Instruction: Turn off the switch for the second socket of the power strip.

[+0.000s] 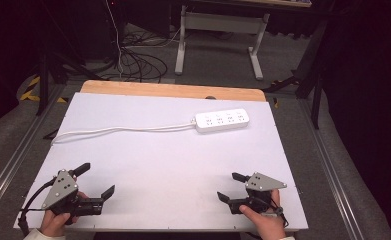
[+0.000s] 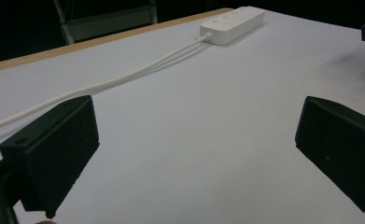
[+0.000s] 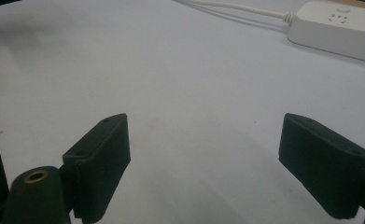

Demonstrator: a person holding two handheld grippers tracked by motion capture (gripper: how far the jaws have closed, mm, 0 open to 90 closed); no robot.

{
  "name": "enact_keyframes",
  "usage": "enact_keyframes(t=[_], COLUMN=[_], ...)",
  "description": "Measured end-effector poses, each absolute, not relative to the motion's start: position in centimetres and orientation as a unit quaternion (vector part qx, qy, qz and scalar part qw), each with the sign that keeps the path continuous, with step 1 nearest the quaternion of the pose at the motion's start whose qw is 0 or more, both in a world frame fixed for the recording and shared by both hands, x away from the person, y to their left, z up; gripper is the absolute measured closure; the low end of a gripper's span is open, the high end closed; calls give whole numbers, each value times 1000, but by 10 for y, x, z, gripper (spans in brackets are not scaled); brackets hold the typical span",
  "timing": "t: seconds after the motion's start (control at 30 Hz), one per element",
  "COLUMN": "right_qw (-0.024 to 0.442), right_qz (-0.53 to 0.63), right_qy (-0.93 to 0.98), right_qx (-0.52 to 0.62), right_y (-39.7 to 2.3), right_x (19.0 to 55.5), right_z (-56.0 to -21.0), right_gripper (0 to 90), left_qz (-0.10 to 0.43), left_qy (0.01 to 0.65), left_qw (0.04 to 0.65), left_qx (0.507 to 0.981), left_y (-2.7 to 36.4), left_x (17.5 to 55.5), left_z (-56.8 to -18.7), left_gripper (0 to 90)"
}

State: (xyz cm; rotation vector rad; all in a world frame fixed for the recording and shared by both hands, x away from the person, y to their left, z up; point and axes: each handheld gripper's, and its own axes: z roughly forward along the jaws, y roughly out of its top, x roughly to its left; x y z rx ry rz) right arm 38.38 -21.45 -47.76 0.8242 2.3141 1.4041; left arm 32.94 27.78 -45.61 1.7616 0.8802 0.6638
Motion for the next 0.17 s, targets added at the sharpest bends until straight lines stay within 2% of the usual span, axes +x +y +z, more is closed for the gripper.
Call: enact_keyframes(t=[0.17], right_qw=[166], right_qz=[485], right_qy=[811], right_qx=[281], right_y=[-215], right_x=[384], right_z=[-478], right_gripper=[169], left_qz=[275], left_qy=[349], left_qw=[519], left_qx=[731], left_y=[278], left_x=[330], left_z=[-457], left_gripper=[4])
